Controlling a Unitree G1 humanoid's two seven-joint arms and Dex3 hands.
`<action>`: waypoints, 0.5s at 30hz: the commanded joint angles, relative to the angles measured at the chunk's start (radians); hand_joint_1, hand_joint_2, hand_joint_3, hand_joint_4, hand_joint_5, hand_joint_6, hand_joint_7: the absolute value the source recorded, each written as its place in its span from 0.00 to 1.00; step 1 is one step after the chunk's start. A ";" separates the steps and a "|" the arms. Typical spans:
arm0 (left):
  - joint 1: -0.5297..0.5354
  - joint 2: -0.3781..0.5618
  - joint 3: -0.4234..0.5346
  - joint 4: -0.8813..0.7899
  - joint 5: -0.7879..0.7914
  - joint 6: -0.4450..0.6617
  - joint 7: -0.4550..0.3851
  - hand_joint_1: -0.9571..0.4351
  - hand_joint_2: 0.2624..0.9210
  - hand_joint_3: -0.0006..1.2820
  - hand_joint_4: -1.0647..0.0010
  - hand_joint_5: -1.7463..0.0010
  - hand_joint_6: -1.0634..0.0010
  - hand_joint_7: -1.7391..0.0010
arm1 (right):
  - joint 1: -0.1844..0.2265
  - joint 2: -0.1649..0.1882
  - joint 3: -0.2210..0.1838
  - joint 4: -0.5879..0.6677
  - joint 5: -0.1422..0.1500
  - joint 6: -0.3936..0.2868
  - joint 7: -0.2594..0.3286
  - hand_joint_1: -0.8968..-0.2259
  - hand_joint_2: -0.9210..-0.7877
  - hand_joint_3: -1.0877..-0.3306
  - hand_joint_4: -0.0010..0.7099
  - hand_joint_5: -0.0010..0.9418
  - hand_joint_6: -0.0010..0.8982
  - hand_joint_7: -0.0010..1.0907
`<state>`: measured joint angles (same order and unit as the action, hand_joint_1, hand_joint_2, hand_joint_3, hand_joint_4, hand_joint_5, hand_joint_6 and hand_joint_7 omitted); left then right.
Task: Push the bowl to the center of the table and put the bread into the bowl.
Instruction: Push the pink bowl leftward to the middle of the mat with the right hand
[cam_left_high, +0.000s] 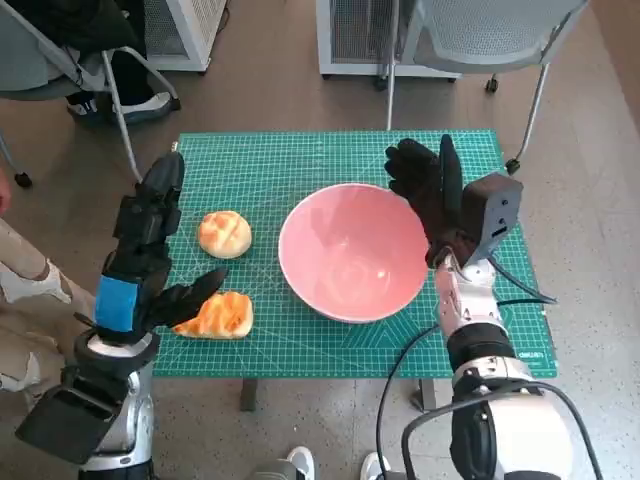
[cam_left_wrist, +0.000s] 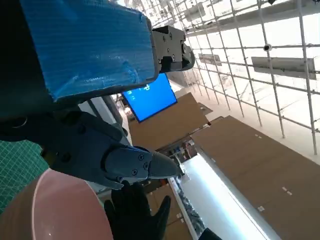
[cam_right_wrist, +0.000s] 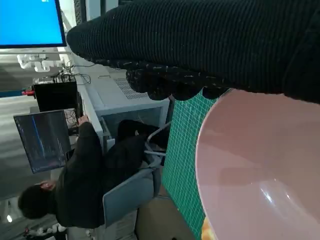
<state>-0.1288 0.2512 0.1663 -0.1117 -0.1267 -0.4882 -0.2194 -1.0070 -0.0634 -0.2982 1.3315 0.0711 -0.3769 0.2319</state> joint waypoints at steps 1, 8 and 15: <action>0.014 -0.005 0.002 -0.023 0.007 0.002 0.009 0.27 1.00 0.20 0.99 1.00 1.00 0.82 | 0.002 0.004 0.004 0.013 -0.013 0.009 0.002 0.56 0.00 0.35 0.33 0.01 0.35 0.06; 0.020 -0.009 0.001 -0.025 0.008 0.003 0.010 0.27 1.00 0.20 0.99 1.00 1.00 0.82 | -0.002 -0.041 0.009 0.002 -0.018 -0.034 0.008 0.57 0.00 0.36 0.32 0.00 0.35 0.06; 0.012 -0.011 -0.002 -0.020 0.004 0.008 0.008 0.27 1.00 0.20 0.98 1.00 1.00 0.82 | -0.001 -0.089 0.048 -0.026 -0.063 -0.194 -0.025 0.51 0.00 0.35 0.37 0.01 0.36 0.06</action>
<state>-0.1172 0.2414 0.1657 -0.1231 -0.1249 -0.4859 -0.2154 -1.0111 -0.1341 -0.2657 1.3133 0.0306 -0.5144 0.2185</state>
